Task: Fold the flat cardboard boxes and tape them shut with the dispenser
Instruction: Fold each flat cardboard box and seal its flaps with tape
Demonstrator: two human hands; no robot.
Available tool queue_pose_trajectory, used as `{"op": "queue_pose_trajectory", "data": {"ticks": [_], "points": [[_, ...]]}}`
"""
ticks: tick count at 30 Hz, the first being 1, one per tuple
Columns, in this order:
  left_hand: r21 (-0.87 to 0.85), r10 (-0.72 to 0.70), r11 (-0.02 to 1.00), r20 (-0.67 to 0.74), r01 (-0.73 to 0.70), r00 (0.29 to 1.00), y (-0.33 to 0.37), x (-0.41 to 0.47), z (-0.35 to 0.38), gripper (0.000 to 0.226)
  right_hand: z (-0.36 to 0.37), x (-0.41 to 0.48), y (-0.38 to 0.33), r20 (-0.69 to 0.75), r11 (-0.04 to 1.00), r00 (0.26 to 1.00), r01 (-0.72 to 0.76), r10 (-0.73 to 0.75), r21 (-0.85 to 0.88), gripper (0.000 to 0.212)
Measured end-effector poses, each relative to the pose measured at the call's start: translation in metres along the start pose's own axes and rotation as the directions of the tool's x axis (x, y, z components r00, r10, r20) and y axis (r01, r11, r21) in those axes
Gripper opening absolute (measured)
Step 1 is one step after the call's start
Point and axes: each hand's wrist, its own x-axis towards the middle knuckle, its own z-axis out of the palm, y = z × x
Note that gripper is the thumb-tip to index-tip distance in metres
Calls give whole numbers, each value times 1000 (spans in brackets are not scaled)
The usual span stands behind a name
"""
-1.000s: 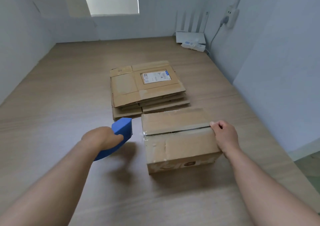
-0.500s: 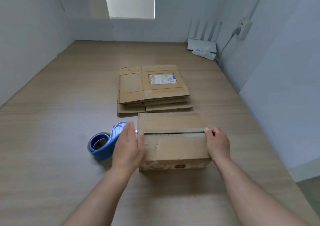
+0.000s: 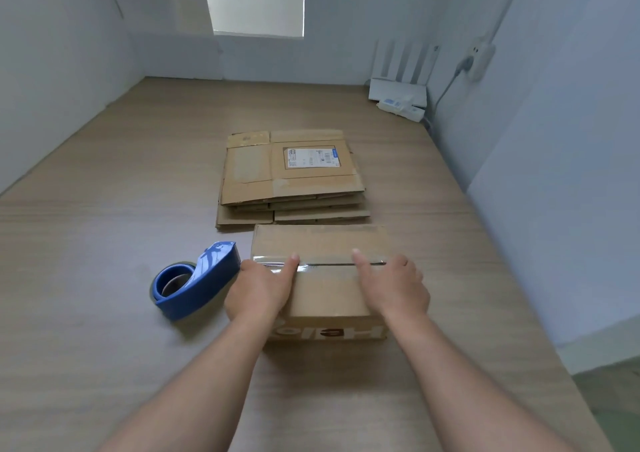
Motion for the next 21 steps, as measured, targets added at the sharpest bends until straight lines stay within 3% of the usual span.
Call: {"op": "queue_pose_trajectory", "data": {"ticks": [2,5,11,14,16,18,21], "points": [[27,-33,999,-34,34,999,4,-2,2,95,0,-5,-15,75,989,995,-52,63,-136,106],[61,-56,996,-94,62,994,7,-4,6,96,3,-3,-29,99,977,989,-88,109,-196,112],[58,-47,997,-151,56,987,4,-4,6,61,4,15,-10,57,998,998,-5,2,56,73],[-17,-51,999,-158,49,986,-2,-2,4,57,3,27,7,51,979,993,99,-110,181,42],[-93,-78,994,-153,64,985,-4,0,4,59,1,30,11,27,972,992,118,-126,203,36],[-117,-96,990,-128,81,987,-5,-3,4,63,2,28,8,34,981,993,105,-113,166,45],[21,-68,997,-87,70,994,-5,-13,5,81,1,18,-3,97,994,991,93,-88,-48,83]]}}
